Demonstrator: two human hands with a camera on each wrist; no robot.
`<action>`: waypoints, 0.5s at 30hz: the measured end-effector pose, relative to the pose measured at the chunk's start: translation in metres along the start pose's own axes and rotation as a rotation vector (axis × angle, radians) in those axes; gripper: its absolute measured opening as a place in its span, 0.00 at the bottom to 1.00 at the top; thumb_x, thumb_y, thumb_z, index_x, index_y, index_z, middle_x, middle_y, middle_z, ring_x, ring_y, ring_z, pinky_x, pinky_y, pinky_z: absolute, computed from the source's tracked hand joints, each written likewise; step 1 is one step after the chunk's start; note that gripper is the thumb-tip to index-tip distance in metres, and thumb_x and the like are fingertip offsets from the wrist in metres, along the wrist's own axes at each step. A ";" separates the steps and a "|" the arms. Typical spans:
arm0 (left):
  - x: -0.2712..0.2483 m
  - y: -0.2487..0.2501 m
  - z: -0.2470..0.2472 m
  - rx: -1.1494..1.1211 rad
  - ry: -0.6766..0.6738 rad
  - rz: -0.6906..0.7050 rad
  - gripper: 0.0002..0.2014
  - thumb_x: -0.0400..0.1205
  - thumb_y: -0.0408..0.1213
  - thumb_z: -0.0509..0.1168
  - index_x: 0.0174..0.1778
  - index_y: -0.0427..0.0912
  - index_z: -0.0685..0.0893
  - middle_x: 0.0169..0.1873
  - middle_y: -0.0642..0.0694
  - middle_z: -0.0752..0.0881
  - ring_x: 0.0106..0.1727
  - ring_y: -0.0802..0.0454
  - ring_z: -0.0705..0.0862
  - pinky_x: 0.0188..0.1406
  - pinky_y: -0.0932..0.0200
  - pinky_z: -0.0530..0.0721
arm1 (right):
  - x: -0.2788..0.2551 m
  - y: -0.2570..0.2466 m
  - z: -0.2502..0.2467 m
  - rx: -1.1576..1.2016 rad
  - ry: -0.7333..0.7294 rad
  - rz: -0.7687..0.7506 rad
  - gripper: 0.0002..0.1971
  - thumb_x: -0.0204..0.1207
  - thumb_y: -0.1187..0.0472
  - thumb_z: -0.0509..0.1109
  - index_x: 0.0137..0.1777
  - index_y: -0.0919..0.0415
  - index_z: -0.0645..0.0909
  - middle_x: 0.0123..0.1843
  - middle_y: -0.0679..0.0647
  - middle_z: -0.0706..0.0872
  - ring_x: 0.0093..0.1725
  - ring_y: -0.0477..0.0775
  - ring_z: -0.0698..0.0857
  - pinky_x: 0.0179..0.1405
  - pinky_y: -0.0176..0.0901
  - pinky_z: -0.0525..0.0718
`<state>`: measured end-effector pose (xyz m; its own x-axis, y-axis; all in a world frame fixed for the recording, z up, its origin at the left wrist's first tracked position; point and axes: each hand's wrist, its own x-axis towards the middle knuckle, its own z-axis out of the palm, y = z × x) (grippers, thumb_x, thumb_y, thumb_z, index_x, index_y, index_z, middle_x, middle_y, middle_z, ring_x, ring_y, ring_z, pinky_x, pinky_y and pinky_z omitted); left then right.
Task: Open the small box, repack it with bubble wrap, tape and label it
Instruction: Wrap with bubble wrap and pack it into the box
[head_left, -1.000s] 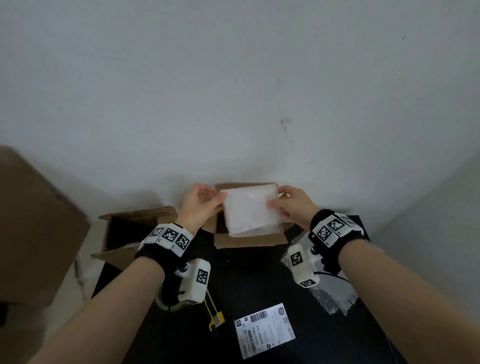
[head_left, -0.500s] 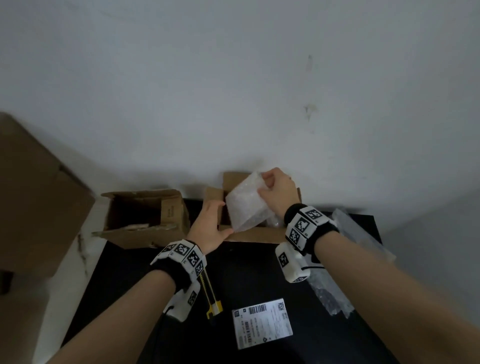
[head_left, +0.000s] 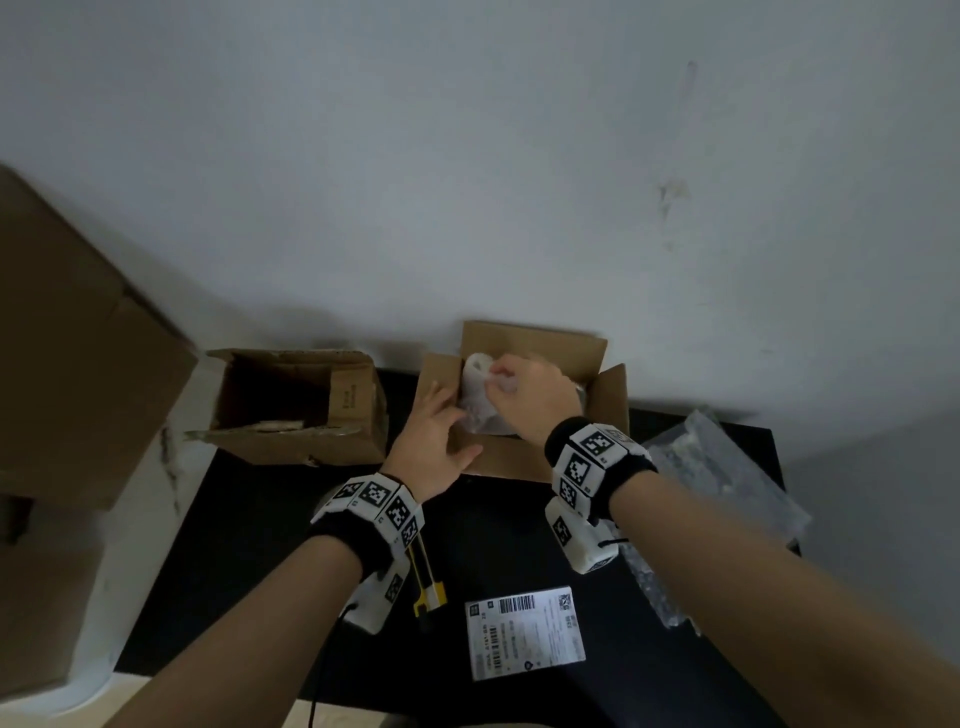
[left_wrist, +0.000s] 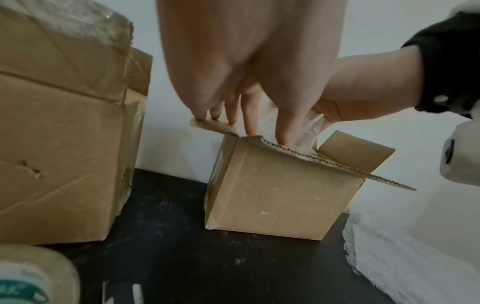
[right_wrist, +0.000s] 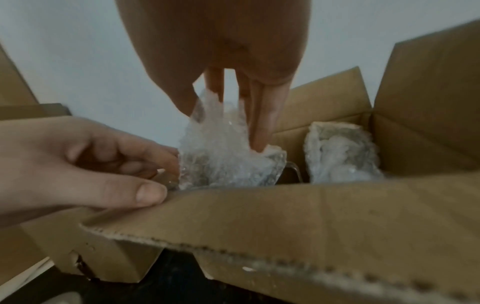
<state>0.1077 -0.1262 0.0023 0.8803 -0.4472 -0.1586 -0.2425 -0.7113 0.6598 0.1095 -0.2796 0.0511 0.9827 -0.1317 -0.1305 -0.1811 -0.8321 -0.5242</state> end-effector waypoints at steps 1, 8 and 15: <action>0.000 0.000 0.000 -0.039 0.017 -0.019 0.19 0.76 0.41 0.72 0.61 0.43 0.78 0.76 0.47 0.68 0.80 0.49 0.62 0.75 0.60 0.62 | 0.000 0.002 0.000 -0.025 -0.024 -0.001 0.11 0.76 0.57 0.64 0.55 0.54 0.83 0.55 0.59 0.83 0.53 0.62 0.83 0.51 0.51 0.82; -0.004 0.005 0.001 -0.169 0.066 -0.118 0.31 0.71 0.40 0.76 0.63 0.46 0.65 0.58 0.49 0.75 0.52 0.56 0.77 0.47 0.62 0.73 | 0.004 0.002 0.011 -0.074 -0.270 -0.075 0.16 0.80 0.62 0.62 0.65 0.59 0.82 0.67 0.60 0.79 0.66 0.61 0.78 0.61 0.45 0.75; -0.004 0.001 0.007 -0.169 0.020 -0.077 0.36 0.73 0.40 0.75 0.74 0.47 0.65 0.75 0.51 0.68 0.72 0.53 0.72 0.68 0.59 0.70 | 0.013 0.002 0.024 -0.442 -0.501 -0.091 0.22 0.83 0.55 0.56 0.75 0.60 0.70 0.79 0.61 0.60 0.78 0.63 0.59 0.74 0.58 0.59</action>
<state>0.1011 -0.1285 -0.0013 0.9018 -0.3831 -0.1998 -0.1036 -0.6408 0.7607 0.1212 -0.2694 0.0280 0.8369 0.1266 -0.5326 0.0394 -0.9843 -0.1722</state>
